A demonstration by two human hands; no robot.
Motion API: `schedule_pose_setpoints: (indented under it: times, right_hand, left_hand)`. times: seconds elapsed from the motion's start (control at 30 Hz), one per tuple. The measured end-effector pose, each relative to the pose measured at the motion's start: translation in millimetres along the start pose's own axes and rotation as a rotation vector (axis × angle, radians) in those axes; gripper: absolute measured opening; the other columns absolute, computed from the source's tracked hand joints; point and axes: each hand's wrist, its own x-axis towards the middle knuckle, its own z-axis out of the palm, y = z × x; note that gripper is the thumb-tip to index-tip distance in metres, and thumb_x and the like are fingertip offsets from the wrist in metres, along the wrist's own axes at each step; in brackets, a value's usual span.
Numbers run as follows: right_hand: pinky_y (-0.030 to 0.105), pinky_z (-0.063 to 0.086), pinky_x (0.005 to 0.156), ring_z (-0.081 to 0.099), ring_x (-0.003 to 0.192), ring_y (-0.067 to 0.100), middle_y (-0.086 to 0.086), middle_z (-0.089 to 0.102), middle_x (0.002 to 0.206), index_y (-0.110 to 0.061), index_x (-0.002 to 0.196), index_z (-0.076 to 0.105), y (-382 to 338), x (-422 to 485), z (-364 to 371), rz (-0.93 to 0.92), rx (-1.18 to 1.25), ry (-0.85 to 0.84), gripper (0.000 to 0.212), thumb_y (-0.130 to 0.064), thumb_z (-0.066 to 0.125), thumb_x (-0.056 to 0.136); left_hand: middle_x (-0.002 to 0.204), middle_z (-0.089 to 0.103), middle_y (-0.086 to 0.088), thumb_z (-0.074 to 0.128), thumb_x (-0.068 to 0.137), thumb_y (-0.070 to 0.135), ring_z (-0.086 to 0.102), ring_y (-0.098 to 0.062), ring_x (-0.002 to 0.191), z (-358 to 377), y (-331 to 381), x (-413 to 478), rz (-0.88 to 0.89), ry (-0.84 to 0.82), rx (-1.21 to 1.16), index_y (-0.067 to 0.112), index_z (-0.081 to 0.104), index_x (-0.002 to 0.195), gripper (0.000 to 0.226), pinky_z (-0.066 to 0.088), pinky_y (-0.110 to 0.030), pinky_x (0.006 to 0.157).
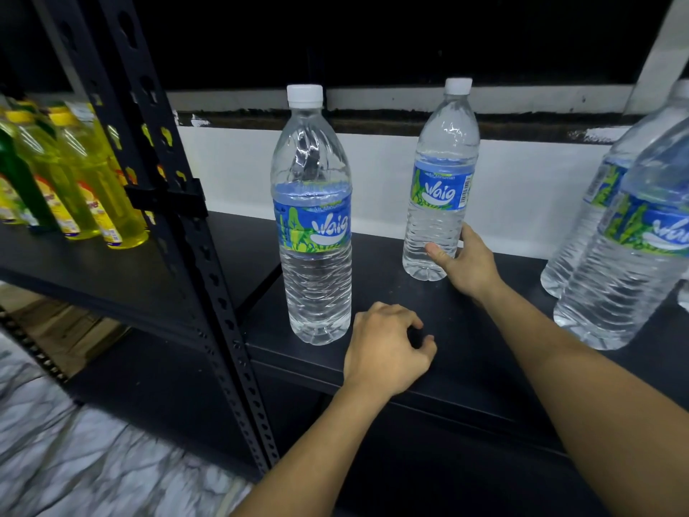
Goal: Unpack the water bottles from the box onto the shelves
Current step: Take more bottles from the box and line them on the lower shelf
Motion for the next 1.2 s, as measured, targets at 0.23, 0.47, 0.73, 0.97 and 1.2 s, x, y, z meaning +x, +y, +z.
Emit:
schedule_pose_setpoints:
  times: [0.23,0.47,0.73,0.97,1.2]
  right_hand:
    - [0.043,0.049,0.108,0.061,0.123,0.023,0.001,0.065,0.135,-0.026,0.139,0.054,-2.7,-5.2,7.5,0.025,0.067,0.029,0.050,-0.035,0.073,0.093]
    - [0.030,0.047,0.096,0.063,0.115,0.017,-0.009,0.063,0.124,-0.021,0.136,0.059,-7.1,-48.9,-4.6,0.047,0.078,0.059,0.045,-0.031,0.072,0.094]
    - [0.046,0.055,0.104,0.067,0.108,0.006,-0.006,0.068,0.126,-0.024,0.123,0.066,0.8,-125.7,-3.0,0.173,0.495,0.196,0.030,-0.023,0.073,0.094]
    - [0.046,0.059,0.094,0.072,0.093,0.009,-0.010,0.073,0.099,-0.023,0.109,0.069,-5.9,-140.5,-0.1,0.093,0.366,0.211,0.014,-0.023,0.072,0.095]
    - [0.030,0.056,0.081,0.074,0.086,0.018,-0.003,0.074,0.089,-0.025,0.102,0.069,-8.7,-144.2,-1.9,0.071,0.282,0.152,0.009,-0.027,0.072,0.094]
  left_hand:
    - [0.105,0.072,0.011,0.066,0.084,0.048,0.057,-0.014,0.109,0.2,-0.6,3.4,-0.019,-0.020,0.003,0.023,0.075,0.100,0.031,0.041,-0.036,0.100]
    - [0.108,0.071,0.012,0.066,0.086,0.049,0.056,-0.013,0.112,-3.0,2.5,4.4,-0.040,-0.053,0.016,0.025,0.076,0.102,0.031,0.041,-0.036,0.102]
    - [0.104,0.072,0.010,0.065,0.088,0.044,0.057,-0.015,0.107,-9.6,7.6,-2.3,-0.061,-0.057,-0.017,0.023,0.076,0.102,0.028,0.045,-0.033,0.096]
    - [0.105,0.071,0.010,0.070,0.082,0.024,0.061,-0.012,0.100,-31.0,0.9,-32.4,0.080,0.240,-0.124,0.020,0.075,0.106,0.025,0.050,-0.030,0.091]
    - [0.121,0.052,-0.003,0.082,0.071,0.020,0.049,-0.023,0.111,-69.0,-14.7,-40.3,-0.093,0.705,-0.041,0.013,0.061,0.121,0.055,0.045,-0.036,0.096]
